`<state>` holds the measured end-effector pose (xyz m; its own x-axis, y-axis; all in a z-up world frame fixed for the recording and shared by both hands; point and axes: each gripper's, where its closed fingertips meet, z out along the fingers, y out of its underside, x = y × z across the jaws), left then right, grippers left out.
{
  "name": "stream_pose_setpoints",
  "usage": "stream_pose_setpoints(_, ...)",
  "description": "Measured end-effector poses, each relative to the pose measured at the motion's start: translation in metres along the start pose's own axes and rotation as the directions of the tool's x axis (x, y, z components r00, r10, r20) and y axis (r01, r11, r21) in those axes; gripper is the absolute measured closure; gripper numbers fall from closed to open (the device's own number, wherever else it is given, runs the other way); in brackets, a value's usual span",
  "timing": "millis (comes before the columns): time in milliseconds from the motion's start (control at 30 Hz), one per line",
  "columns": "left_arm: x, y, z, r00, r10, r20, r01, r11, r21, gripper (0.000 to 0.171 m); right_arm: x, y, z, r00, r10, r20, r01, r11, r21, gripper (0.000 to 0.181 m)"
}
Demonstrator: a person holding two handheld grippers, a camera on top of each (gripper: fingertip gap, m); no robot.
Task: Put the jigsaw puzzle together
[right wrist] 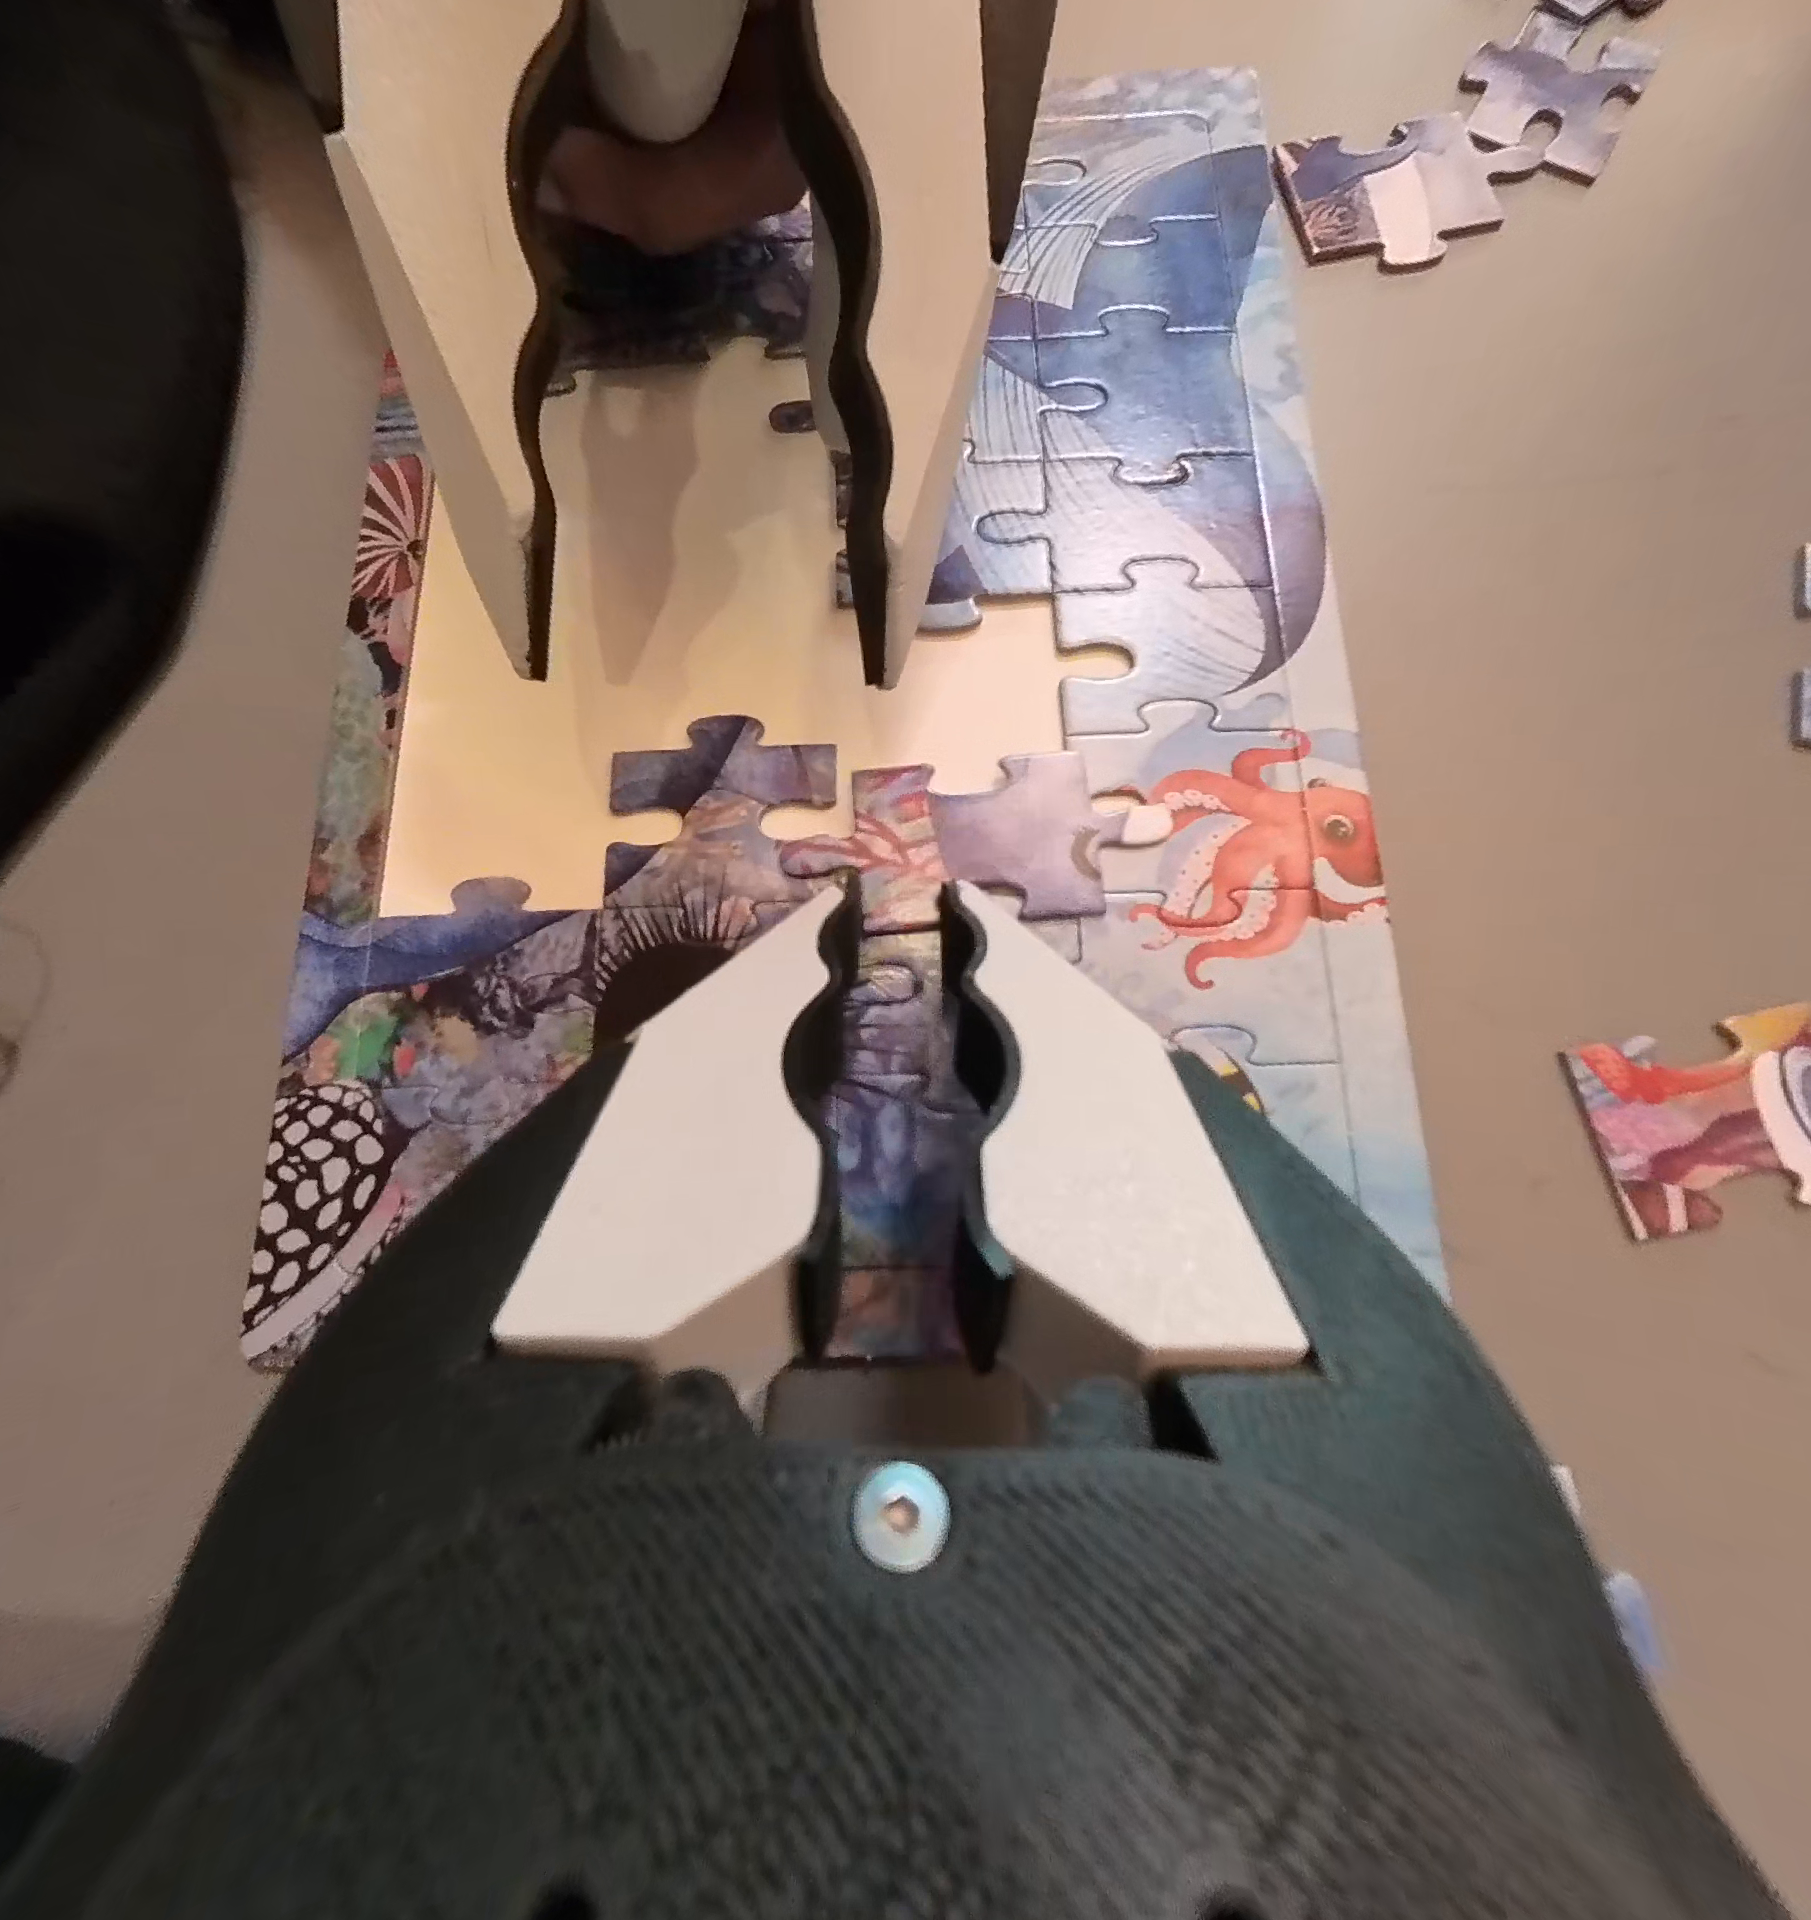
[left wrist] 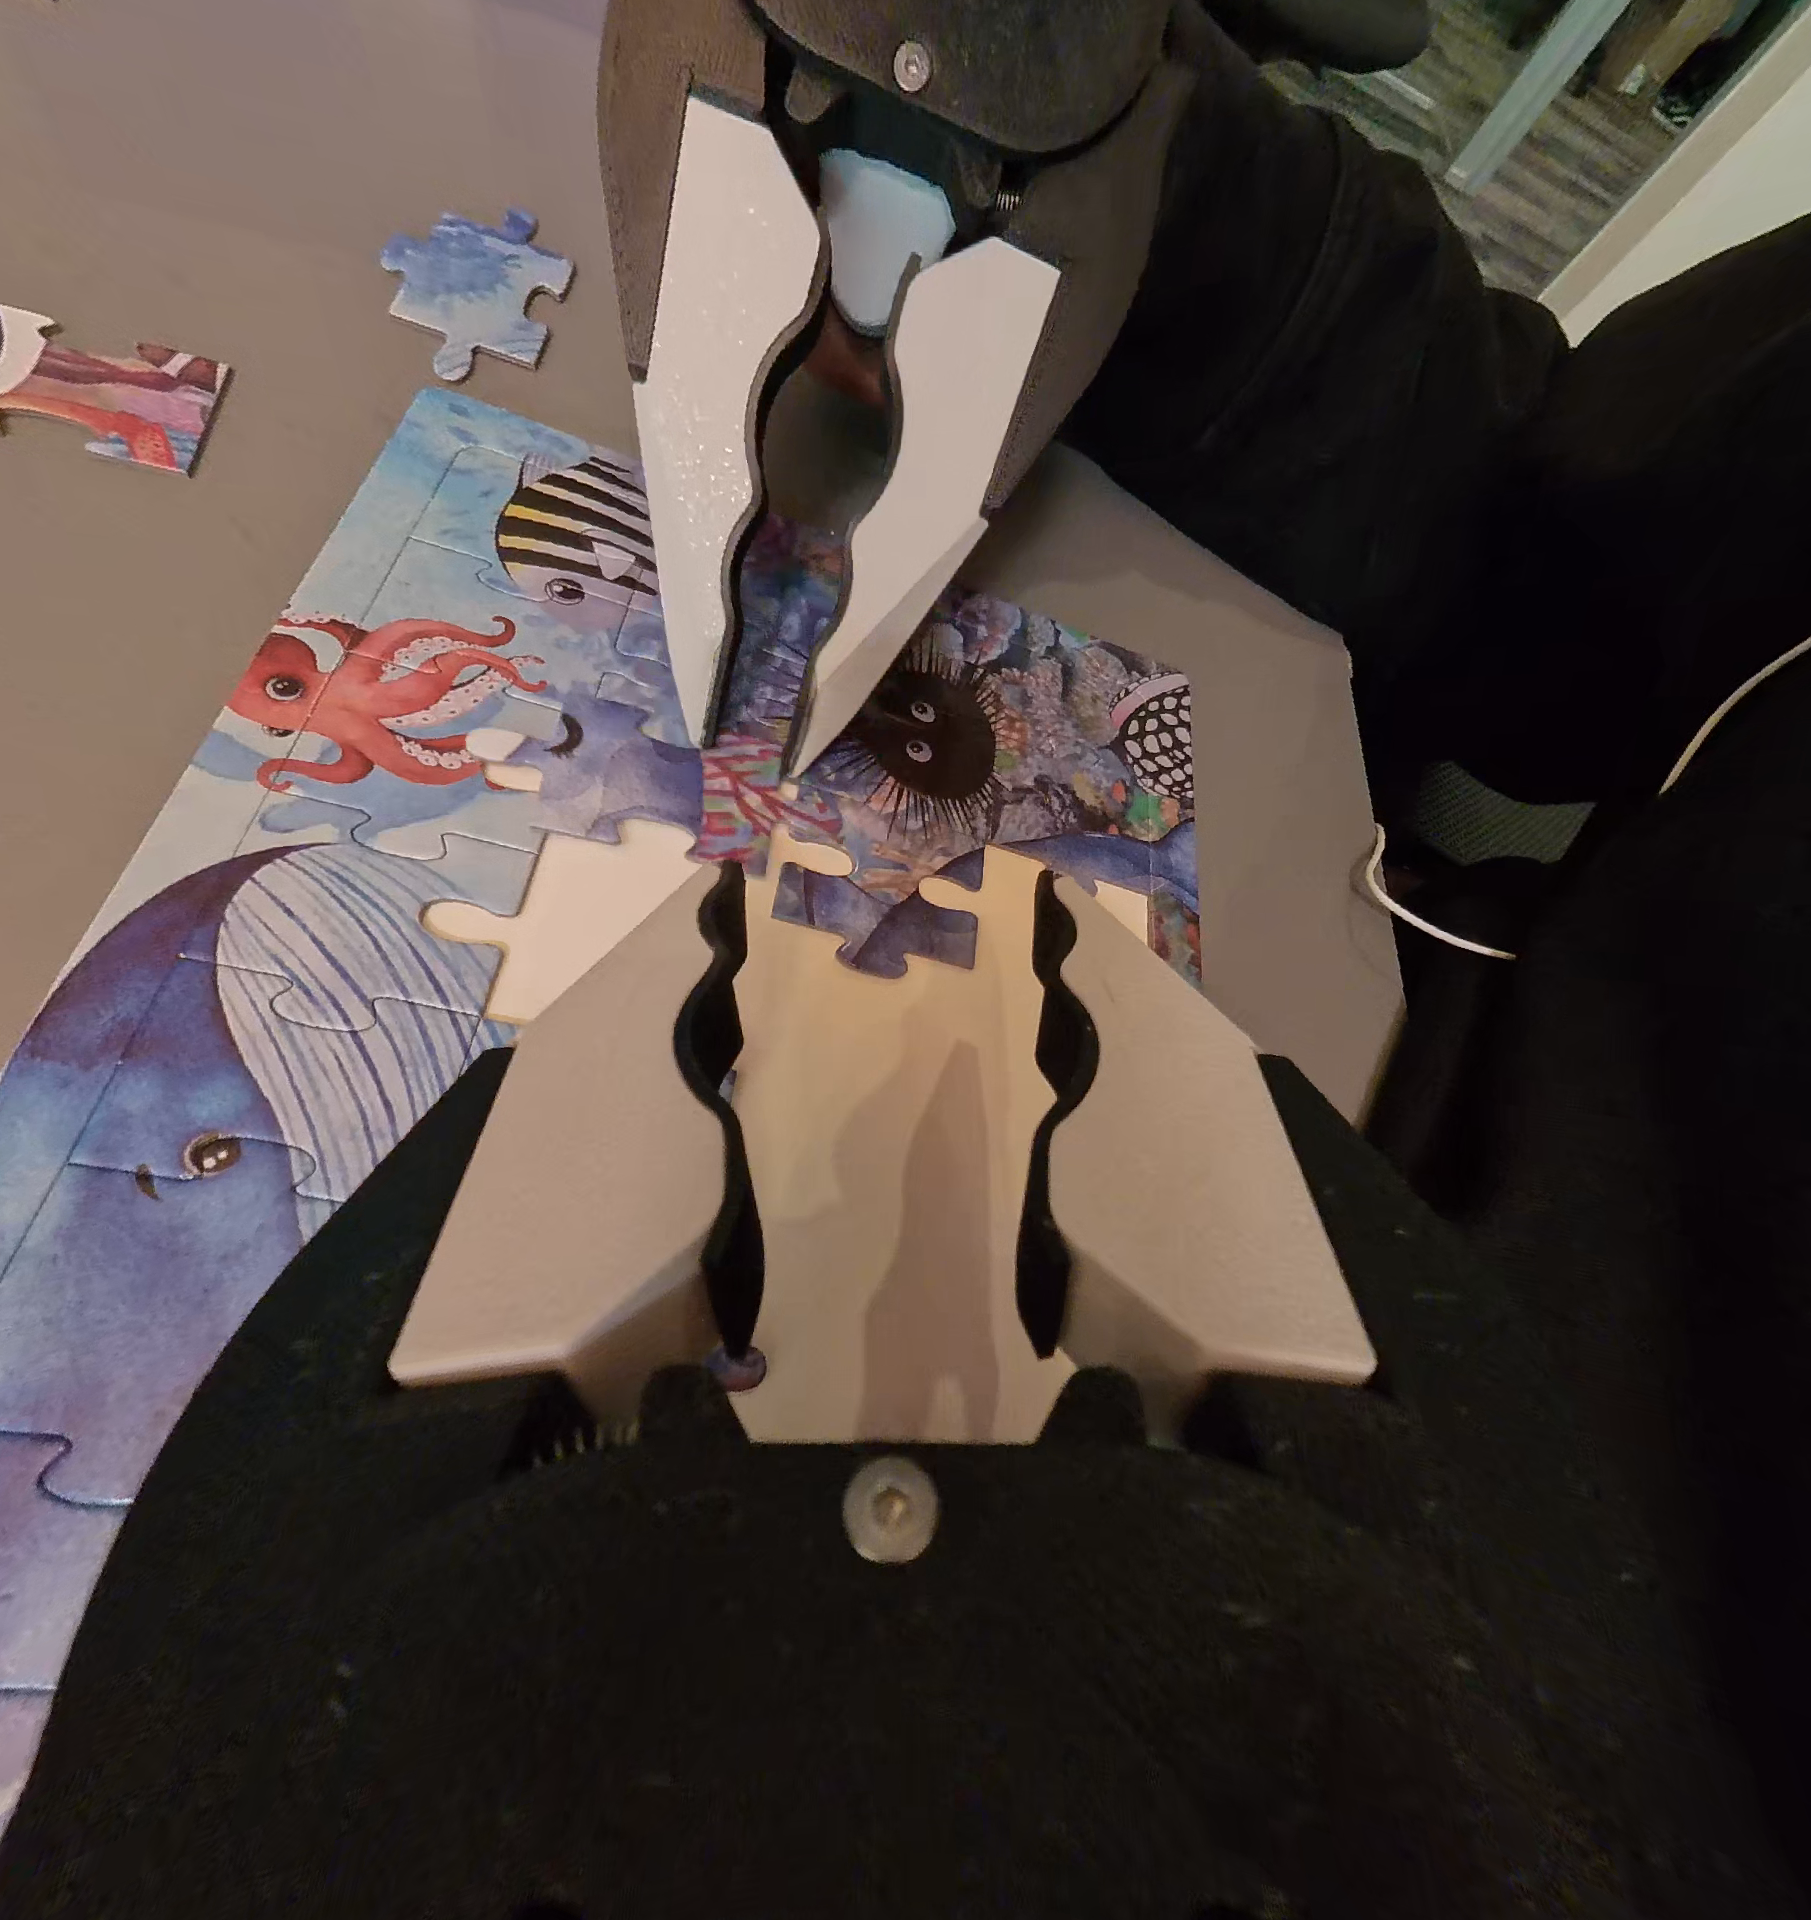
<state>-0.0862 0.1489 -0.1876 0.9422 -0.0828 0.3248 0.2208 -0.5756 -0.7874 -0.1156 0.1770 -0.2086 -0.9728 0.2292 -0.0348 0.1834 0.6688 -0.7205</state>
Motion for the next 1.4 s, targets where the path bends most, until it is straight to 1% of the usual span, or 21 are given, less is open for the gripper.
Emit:
stream_pose_setpoints(200, 0.000, 0.000, -0.001, 1.000, -0.001, 0.002, 0.001, 1.000, 0.004, 0.118, 0.002, -0.001, -0.002, 1.000, 0.002, -0.008, -0.002, 1.000, 0.005, 0.168)
stream_pose_setpoints(233, -0.001, -0.001, -0.001, 1.000, -0.002, 0.003, 0.002, 1.000, 0.005, 0.118, 0.001, -0.003, -0.003, 1.000, 0.000, -0.006, 0.000, 1.000, 0.019, 0.169)
stream_pose_setpoints(267, -0.001, -0.001, -0.001, 1.000, -0.004, 0.007, 0.004, 1.000, 0.007, 0.118, 0.000, -0.007, -0.005, 1.000, -0.003, -0.001, 0.003, 0.999, 0.041, 0.179)
stream_pose_setpoints(300, -0.003, -0.001, -0.001, 1.000, -0.008, 0.013, 0.008, 1.000, 0.009, 0.118, -0.001, -0.012, -0.007, 1.000, -0.009, 0.005, 0.009, 0.998, 0.067, 0.181)
stream_pose_setpoints(400, -0.008, -0.003, -0.003, 0.999, -0.037, 0.035, 0.036, 0.999, 0.024, 0.118, -0.001, -0.024, -0.015, 1.000, -0.016, -0.004, 0.017, 0.991, 0.135, 0.180)
stream_pose_setpoints(533, -0.012, -0.005, -0.006, 0.996, -0.083, 0.023, 0.081, 0.995, 0.052, 0.118, 0.011, -0.021, -0.015, 0.998, 0.003, -0.070, 0.005, 0.993, 0.116, 0.168)
stream_pose_setpoints(633, -0.012, -0.006, -0.006, 0.996, -0.092, 0.018, 0.091, 0.994, 0.057, 0.118, 0.016, -0.013, -0.008, 0.996, 0.064, -0.068, -0.059, 0.995, 0.079, 0.139)
stream_pose_setpoints(667, -0.012, -0.005, -0.006, 0.996, -0.091, 0.018, 0.090, 0.994, 0.054, 0.118, 0.018, -0.009, -0.005, 0.994, 0.080, -0.073, -0.076, 0.995, 0.058, 0.133)
stream_pose_setpoints(700, -0.012, -0.005, -0.005, 0.996, -0.090, 0.020, 0.089, 0.995, 0.050, 0.118, 0.019, -0.006, -0.002, 0.993, 0.086, -0.079, -0.083, 0.996, 0.039, 0.132)
stream_pose_setpoints(800, -0.012, -0.004, -0.005, 0.996, -0.087, 0.022, 0.086, 0.995, 0.044, 0.118, 0.018, -0.006, 0.006, 0.994, 0.076, -0.078, -0.075, 0.997, 0.025, 0.135)
stream_pose_setpoints(900, -0.012, -0.005, -0.005, 0.996, -0.090, 0.019, 0.089, 0.995, 0.049, 0.118, 0.020, -0.008, 0.008, 0.993, 0.064, -0.099, -0.063, 0.998, 0.016, 0.156)
stream_pose_setpoints(1033, -0.012, -0.006, -0.006, 0.996, -0.091, 0.017, 0.090, 0.994, 0.056, 0.118, 0.021, -0.008, 0.003, 0.993, 0.052, -0.108, -0.050, 0.999, 0.017, 0.181)
stream_pose_setpoints(1200, -0.014, -0.007, -0.009, 0.995, -0.102, 0.013, 0.101, 0.992, 0.072, 0.118, 0.016, -0.008, -0.003, 0.996, 0.058, -0.071, -0.055, 0.998, 0.036, 0.181)
stream_pose_setpoints(1267, -0.014, -0.007, -0.009, 0.994, -0.110, 0.009, 0.109, 0.991, 0.076, 0.118, 0.019, -0.007, -0.004, 0.995, 0.057, -0.087, -0.054, 0.998, 0.032, 0.180)
stream_pose_setpoints(1333, -0.015, -0.007, -0.009, 0.993, -0.114, 0.008, 0.113, 0.991, 0.075, 0.118, 0.021, -0.005, -0.003, 0.993, 0.067, -0.099, -0.065, 0.998, 0.024, 0.166)
stream_pose_setpoints(1400, -0.015, -0.007, -0.009, 0.994, -0.113, 0.009, 0.112, 0.991, 0.071, 0.118, 0.017, -0.003, 0.002, 0.994, 0.085, -0.066, -0.084, 0.996, 0.014, 0.155)
